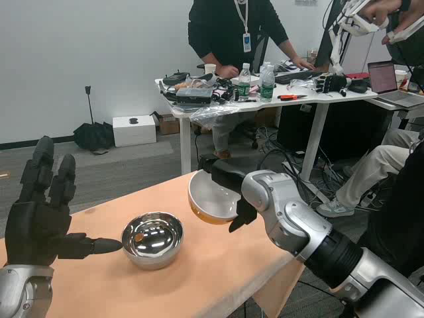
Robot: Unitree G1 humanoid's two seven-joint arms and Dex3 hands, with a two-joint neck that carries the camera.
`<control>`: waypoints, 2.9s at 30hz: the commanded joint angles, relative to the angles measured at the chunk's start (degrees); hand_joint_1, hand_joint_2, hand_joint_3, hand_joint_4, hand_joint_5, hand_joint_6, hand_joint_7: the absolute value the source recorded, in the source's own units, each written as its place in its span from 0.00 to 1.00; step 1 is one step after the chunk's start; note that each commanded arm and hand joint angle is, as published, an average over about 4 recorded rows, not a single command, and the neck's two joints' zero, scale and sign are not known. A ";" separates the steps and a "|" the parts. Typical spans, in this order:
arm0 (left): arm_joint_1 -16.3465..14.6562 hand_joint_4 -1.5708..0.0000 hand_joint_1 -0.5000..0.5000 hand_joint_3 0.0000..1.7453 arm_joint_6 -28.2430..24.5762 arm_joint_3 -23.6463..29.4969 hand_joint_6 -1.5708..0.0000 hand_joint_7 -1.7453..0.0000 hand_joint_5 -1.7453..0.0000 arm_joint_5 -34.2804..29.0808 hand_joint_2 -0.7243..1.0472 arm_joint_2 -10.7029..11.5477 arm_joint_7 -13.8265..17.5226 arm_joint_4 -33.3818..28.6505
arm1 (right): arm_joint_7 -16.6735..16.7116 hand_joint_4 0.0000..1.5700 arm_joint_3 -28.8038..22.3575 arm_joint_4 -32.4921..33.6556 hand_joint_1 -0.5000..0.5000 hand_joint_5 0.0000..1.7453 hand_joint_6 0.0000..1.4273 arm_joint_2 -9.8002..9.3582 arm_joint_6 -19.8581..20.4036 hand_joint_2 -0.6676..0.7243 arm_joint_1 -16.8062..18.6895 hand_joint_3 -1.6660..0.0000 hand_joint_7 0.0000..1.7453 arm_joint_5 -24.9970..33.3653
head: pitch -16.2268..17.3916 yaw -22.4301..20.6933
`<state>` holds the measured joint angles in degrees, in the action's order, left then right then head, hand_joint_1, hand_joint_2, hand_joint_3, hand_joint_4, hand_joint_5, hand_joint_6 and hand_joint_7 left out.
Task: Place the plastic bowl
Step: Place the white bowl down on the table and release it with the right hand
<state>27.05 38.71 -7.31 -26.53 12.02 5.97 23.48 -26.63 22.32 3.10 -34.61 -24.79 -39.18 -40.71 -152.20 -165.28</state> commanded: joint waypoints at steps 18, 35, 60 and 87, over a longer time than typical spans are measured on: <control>0.02 1.00 0.00 0.05 -0.13 0.11 1.00 1.00 1.00 -0.80 0.45 0.55 1.02 0.43 | 0.08 0.31 -0.13 0.38 0.00 0.93 0.35 0.13 -0.17 0.09 -0.41 0.05 0.96 0.04 | 0.26 -0.05; 0.02 1.00 0.00 0.05 -0.13 0.17 1.00 1.00 1.00 -0.80 0.45 0.55 0.98 0.36 | 0.08 0.31 -0.57 -0.77 0.00 0.93 0.36 -0.11 -0.17 0.09 1.54 0.05 0.96 -0.12 | -0.39 -0.35; 0.54 1.00 0.00 0.05 -0.42 0.02 1.00 1.00 1.00 -0.80 0.45 0.63 0.98 0.65 | 7.18 0.13 -1.27 -13.88 0.04 0.90 0.08 0.26 3.30 0.18 10.57 0.29 0.88 1.77 | 0.09 1.03; 0.37 1.00 0.00 0.04 -0.44 0.02 1.00 1.00 1.00 -0.82 0.45 0.63 0.98 0.93 | 6.83 0.00 -7.19 -10.26 0.05 0.00 0.00 0.81 5.68 0.91 12.73 1.00 0.00 7.71 | 2.59 0.53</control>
<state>27.06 38.40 -7.39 -27.09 12.17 6.85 24.30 -19.15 16.90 -8.13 -33.96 -19.17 -27.63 -35.00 -149.63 -164.74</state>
